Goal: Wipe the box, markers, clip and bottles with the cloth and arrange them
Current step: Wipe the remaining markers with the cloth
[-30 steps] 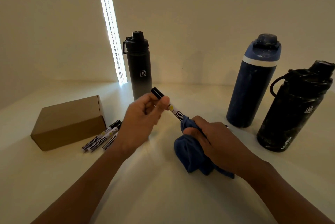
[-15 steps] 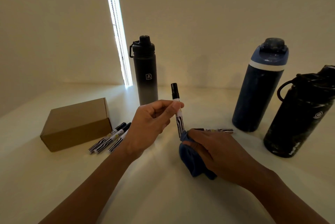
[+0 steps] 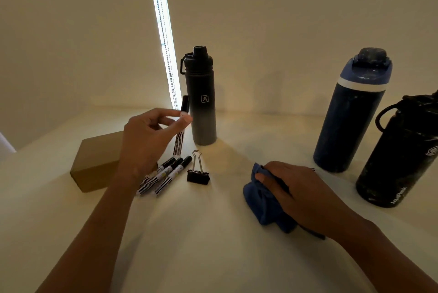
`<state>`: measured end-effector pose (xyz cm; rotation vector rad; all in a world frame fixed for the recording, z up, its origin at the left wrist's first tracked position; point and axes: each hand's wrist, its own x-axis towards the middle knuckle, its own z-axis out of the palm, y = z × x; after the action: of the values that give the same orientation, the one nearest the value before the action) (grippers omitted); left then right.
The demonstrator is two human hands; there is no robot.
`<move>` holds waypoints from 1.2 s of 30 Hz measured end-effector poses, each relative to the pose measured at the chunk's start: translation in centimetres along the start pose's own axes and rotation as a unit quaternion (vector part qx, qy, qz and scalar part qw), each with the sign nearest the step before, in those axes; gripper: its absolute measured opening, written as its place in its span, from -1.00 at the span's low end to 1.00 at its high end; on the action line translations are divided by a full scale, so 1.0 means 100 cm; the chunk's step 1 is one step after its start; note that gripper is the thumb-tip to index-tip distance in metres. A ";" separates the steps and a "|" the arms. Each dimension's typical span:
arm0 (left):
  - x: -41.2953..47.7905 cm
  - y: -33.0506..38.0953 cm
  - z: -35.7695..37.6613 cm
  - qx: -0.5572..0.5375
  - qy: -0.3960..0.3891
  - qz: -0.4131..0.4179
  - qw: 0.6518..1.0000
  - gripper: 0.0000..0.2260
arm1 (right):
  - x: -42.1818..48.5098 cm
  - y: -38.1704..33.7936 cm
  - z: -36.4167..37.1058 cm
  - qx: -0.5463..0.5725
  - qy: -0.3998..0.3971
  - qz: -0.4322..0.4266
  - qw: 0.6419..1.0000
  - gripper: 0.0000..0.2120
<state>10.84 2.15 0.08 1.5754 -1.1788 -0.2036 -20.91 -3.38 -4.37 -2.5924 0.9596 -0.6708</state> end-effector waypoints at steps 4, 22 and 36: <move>0.009 -0.020 -0.007 0.209 -0.014 0.003 0.978 -0.72 | 0.001 -0.001 0.000 0.007 0.007 -0.004 1.000 -0.72; 0.008 -0.033 0.006 0.396 -0.106 0.009 0.912 -0.63 | 0.009 0.006 -0.016 0.117 0.193 0.098 0.969 -0.90; -0.006 -0.009 0.023 0.168 -0.017 0.151 0.974 -0.79 | 0.009 0.042 -0.021 0.046 0.134 0.075 0.987 -0.87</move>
<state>9.57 1.06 -1.79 1.6578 -1.5219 0.1800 -23.64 -7.24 -4.09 -2.3613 1.1614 -1.0144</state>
